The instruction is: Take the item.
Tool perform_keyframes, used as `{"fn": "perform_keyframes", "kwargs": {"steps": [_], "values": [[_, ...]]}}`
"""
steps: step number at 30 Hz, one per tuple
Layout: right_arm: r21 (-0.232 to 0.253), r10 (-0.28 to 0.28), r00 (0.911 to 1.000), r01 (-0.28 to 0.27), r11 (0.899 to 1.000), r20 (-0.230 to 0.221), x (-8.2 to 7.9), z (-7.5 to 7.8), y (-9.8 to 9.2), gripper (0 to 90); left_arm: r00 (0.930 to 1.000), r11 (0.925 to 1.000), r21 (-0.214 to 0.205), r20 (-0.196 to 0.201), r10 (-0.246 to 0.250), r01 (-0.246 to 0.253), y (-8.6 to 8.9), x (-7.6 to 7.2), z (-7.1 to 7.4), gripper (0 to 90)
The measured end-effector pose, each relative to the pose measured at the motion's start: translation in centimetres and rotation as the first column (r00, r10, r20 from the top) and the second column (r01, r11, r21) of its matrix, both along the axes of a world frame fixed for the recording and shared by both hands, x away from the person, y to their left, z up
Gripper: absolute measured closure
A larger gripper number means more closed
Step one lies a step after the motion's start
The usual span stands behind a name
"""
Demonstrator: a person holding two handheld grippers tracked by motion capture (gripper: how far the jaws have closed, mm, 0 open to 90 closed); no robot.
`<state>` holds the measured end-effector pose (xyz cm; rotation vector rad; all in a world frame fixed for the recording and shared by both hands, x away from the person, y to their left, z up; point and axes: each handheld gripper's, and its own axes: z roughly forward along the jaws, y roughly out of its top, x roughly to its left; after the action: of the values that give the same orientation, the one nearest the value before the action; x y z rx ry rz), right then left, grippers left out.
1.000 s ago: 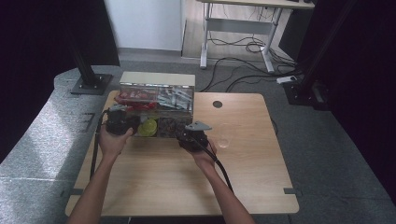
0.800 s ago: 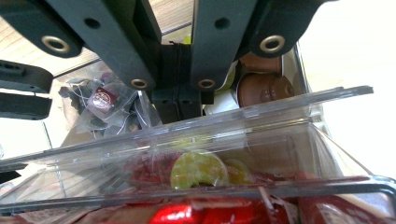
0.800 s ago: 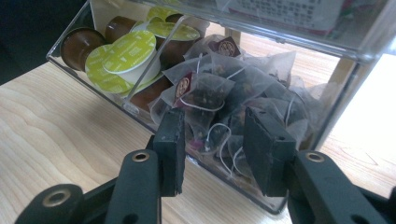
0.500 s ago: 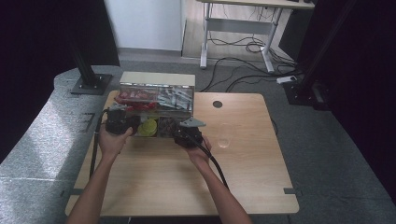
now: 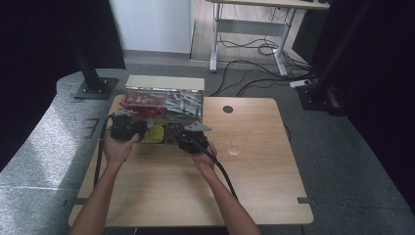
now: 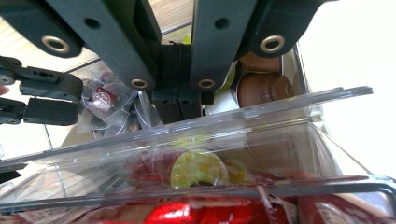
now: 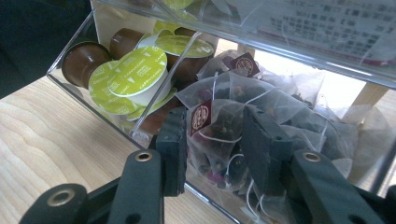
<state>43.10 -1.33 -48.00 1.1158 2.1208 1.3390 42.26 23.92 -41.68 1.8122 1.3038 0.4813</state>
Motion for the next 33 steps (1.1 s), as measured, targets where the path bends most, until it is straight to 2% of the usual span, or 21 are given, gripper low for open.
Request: {"fn": "perform_keyframes", "kwargs": {"steps": [6, 10, 16, 20, 24, 28, 33], "values": [[-0.005, -0.004, 1.0000, 0.004, 1.000, 0.000, 0.4, -0.2, 0.7, 60.6, 1.0000, 1.0000, 0.002, 0.000, 0.000, 0.000, 0.0, 0.0, 0.0, 90.0], [-0.011, -0.017, 0.9998, 0.017, 1.000, -0.007, 0.8, -0.6, 1.1, 64.5, 1.0000, 1.0000, 0.003, 0.000, 0.000, 0.000, 0.0, 0.0, 0.0, 90.0], [0.008, -0.030, 0.9995, 0.030, 1.000, -0.012, 1.1, -0.8, 0.9, 78.6, 1.0000, 1.0000, 0.005, 0.001, 0.001, -0.001, 0.0, 0.0, -0.1, 90.0], [0.014, -0.020, 0.9997, 0.020, 1.000, -0.014, 1.2, -0.7, 0.8, 87.9, 1.0000, 1.0000, 0.007, 0.000, 0.001, -0.001, -0.1, 0.1, -0.1, 90.0], [0.020, -0.011, 0.9999, 0.012, 1.000, -0.013, 1.1, -0.4, 0.5, 88.7, 1.0000, 1.0000, 0.009, -0.001, -0.001, 0.001, -0.2, 0.1, -0.2, 90.0], [0.024, -0.004, 1.0000, 0.003, 1.000, 0.007, 0.8, 0.1, 0.2, 88.8, 1.0000, 1.0000, 0.008, -0.002, 0.000, 0.000, -0.3, 0.0, -0.2, 90.0], [0.041, 0.010, 0.9989, -0.012, 0.999, 0.045, -0.2, 1.4, -0.5, 88.8, 1.0000, 0.9999, 0.012, -0.002, 0.004, -0.004, -0.4, 0.1, -0.3, 90.0]]}}
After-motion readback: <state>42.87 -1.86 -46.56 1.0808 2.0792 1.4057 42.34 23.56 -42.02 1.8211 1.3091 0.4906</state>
